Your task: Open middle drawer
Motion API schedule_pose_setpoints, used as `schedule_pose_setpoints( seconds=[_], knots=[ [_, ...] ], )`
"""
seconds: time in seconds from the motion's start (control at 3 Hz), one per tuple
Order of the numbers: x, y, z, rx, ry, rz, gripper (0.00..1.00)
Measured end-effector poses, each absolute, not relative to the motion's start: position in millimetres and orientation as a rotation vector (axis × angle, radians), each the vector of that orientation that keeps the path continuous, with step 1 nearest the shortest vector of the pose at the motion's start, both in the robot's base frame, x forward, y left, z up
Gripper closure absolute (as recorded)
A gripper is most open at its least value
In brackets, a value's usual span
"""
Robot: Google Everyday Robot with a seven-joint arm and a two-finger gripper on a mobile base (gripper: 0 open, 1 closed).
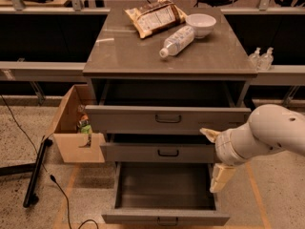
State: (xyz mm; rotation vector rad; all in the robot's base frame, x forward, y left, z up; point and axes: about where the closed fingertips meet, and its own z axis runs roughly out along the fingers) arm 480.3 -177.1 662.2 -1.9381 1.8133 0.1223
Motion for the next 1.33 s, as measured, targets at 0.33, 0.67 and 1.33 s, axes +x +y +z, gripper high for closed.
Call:
schedule_pose_setpoints(
  seconds=[0.33, 0.67, 1.33],
  knots=[
    [494, -188, 625, -1.922, 1.824, 0.136, 0.0],
    [512, -208, 577, -1.897, 1.838, 0.176, 0.0],
    [539, -220, 502, -1.908, 1.825, 0.232, 0.0]
  ],
)
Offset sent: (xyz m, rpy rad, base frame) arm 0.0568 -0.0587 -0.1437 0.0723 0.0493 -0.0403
